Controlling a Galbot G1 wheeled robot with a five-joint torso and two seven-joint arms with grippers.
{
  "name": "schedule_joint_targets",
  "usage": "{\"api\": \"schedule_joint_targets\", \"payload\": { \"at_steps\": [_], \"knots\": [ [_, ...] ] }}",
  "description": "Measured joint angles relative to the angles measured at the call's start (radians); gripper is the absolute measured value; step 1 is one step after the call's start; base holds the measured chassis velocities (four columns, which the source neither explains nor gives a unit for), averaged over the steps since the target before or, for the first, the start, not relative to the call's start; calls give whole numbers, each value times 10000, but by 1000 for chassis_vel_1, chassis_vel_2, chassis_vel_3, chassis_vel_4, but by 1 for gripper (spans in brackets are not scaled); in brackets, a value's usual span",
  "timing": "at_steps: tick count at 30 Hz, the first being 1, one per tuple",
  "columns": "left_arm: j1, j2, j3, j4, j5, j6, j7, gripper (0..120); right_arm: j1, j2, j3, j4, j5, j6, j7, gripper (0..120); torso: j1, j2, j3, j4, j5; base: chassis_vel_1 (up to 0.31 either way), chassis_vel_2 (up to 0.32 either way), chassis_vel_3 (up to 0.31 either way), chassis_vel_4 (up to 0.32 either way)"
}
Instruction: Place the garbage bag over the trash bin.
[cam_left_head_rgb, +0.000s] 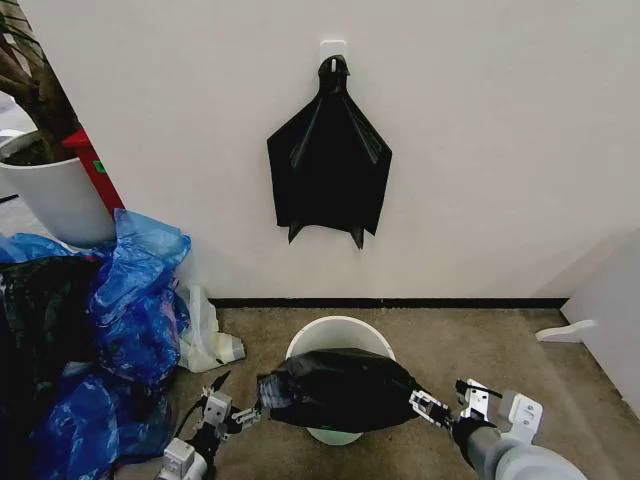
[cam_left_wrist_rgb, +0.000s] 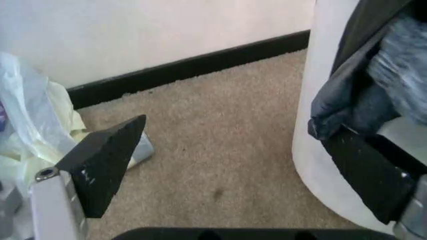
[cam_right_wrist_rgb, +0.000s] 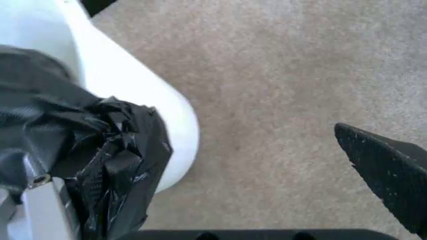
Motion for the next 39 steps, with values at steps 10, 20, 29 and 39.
{"api": "schedule_joint_targets", "payload": {
  "at_steps": [10,20,29,39],
  "knots": [
    [-800,-673,226,507,879,-294,71,100,-494,331,-71,-1202,-1749,982,-2366,100,0,0,0,0,-1,0,0,0,0],
    [-1564,-906,371,782,1219,-263,32,100,-637,573,-120,-2439,-3312,2668,-4320,100,0,1,0,-1,0,0,0,0,0],
    [-2119,-1151,459,1276,1377,-74,-16,100,-135,652,-132,-3239,-3592,2915,-4946,100,0,2,0,0,0,0,0,0,0],
    [-1319,-1182,275,792,1784,-285,-26,100,-688,562,-216,-2171,-3505,2718,-4356,100,0,2,-1,0,-3,0,0,0,0]
  ]
}}
